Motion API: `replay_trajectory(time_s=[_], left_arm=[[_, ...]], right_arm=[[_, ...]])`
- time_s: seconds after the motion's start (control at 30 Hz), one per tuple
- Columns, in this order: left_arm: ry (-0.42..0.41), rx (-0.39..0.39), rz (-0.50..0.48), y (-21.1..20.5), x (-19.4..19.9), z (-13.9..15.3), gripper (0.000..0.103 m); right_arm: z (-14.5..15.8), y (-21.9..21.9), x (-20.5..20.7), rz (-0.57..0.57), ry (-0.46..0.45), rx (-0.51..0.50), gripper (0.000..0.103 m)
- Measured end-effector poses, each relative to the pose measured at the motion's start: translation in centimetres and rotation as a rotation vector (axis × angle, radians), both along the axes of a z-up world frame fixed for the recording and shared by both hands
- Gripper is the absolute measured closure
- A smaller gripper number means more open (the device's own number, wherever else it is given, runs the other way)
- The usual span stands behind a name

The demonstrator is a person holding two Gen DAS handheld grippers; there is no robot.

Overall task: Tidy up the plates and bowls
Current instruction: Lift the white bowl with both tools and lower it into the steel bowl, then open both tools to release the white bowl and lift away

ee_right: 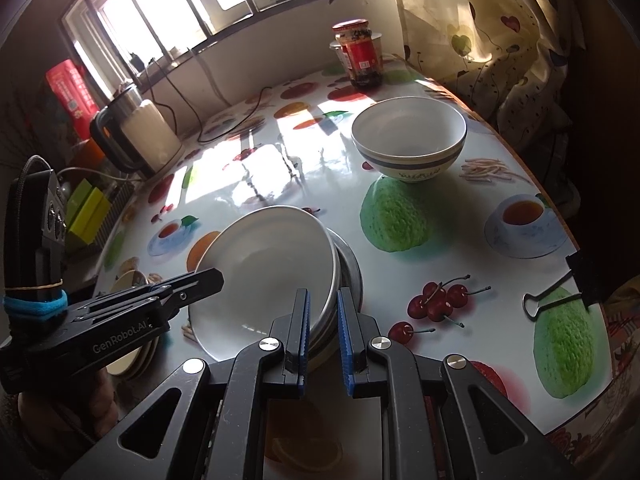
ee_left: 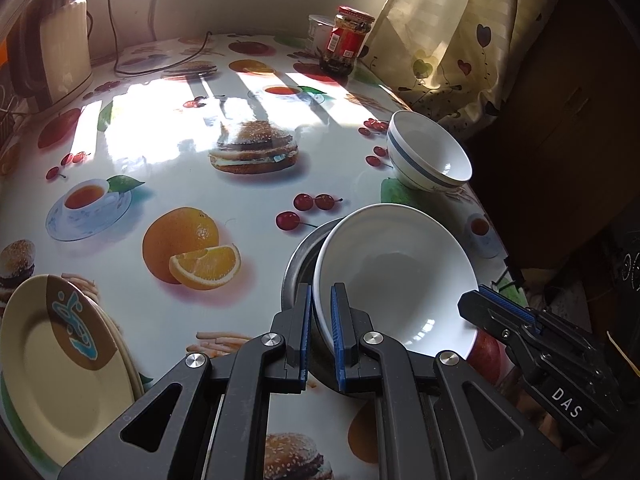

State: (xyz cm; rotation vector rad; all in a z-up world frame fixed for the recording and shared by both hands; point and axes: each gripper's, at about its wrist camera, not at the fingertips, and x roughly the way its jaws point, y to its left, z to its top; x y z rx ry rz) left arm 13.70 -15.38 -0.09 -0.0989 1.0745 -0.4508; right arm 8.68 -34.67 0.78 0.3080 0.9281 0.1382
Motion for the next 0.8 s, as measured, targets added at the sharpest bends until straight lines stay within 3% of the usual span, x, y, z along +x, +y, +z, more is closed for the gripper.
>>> replay_trajectory(time_s=[0.43, 0.63, 0.8], left_arm=[[0.006, -0.011, -0.004, 0.15, 0.33, -0.02, 0.093], [-0.003, -0.005, 0.0, 0.17, 0.47, 0.15, 0.092], [-0.02, 0.003, 0.006, 0.23, 0.68, 0.66, 0.084]], right_arm=[[0.0, -0.05, 0.07, -0.006, -0.002, 0.01, 0.088], [0.22, -0.25, 0.19, -0.012, -0.006, 0.017, 0.077], [0.63, -0.69, 0.29, -0.023, -0.02, 0.023, 0.073]])
